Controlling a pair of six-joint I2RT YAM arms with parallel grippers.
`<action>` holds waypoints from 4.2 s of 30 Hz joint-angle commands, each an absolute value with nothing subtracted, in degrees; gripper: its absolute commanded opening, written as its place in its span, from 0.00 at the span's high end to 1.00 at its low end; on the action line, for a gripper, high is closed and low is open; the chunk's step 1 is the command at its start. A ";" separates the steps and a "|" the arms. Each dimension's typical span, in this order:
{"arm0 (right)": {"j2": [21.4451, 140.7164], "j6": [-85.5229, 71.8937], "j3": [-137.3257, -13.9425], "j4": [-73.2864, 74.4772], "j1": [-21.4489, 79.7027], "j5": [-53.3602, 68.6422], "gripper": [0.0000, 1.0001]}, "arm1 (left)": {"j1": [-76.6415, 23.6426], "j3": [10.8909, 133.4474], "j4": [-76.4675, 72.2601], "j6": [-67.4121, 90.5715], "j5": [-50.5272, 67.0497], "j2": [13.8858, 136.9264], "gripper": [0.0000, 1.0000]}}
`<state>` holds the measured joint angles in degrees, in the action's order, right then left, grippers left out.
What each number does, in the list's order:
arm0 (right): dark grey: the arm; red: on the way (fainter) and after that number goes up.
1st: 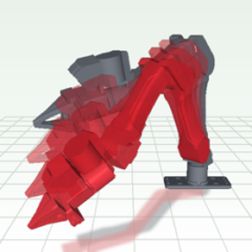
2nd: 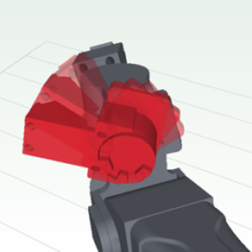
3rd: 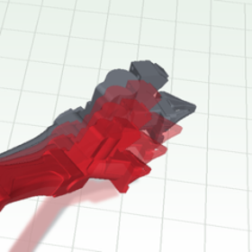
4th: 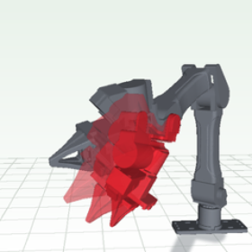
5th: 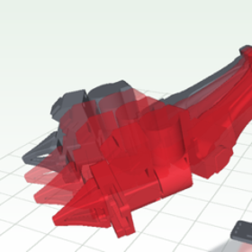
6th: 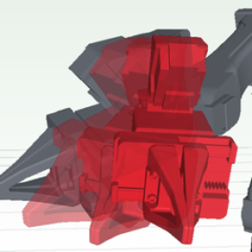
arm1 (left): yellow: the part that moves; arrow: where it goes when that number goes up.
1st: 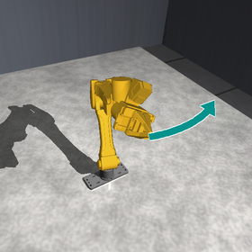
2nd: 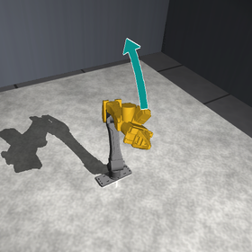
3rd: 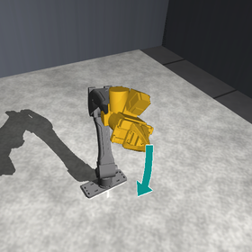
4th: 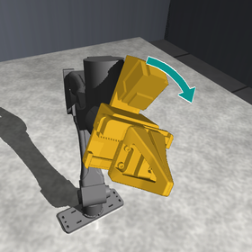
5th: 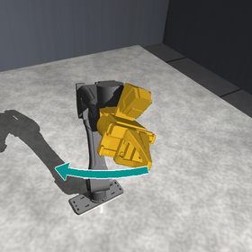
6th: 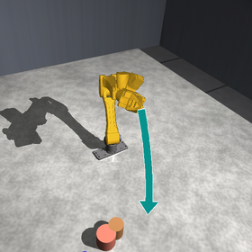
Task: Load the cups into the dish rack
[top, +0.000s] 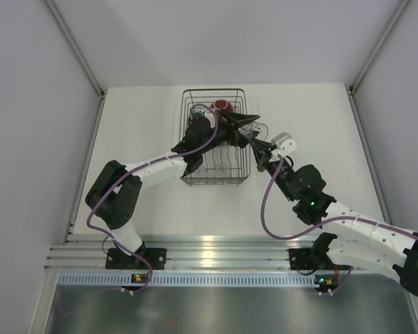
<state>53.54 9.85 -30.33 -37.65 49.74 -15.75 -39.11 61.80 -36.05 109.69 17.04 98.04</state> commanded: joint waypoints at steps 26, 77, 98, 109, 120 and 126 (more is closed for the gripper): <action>47.73 8.26 -29.80 -34.90 50.54 -16.78 0.62 | -35.34 63.63 -39.21 93.20 12.57 96.86 1.00; 26.10 5.27 -23.55 -21.45 50.54 -32.52 0.57 | -56.60 47.29 -40.86 19.87 -24.96 91.93 1.00; 24.26 4.22 -23.12 -18.28 50.45 -31.82 0.57 | -55.99 47.55 -47.72 15.74 -30.75 99.05 1.00; 24.26 3.69 -22.68 -18.11 50.54 -31.55 0.57 | -55.99 45.27 -49.83 10.90 -35.16 98.88 1.00; 24.52 3.16 -22.24 -18.46 50.45 -31.38 0.57 | -55.99 42.36 -50.98 8.61 -37.61 97.30 1.00; 24.61 2.99 -22.06 -18.54 50.45 -31.29 0.57 | -56.07 42.54 -51.42 8.61 -36.04 97.99 1.00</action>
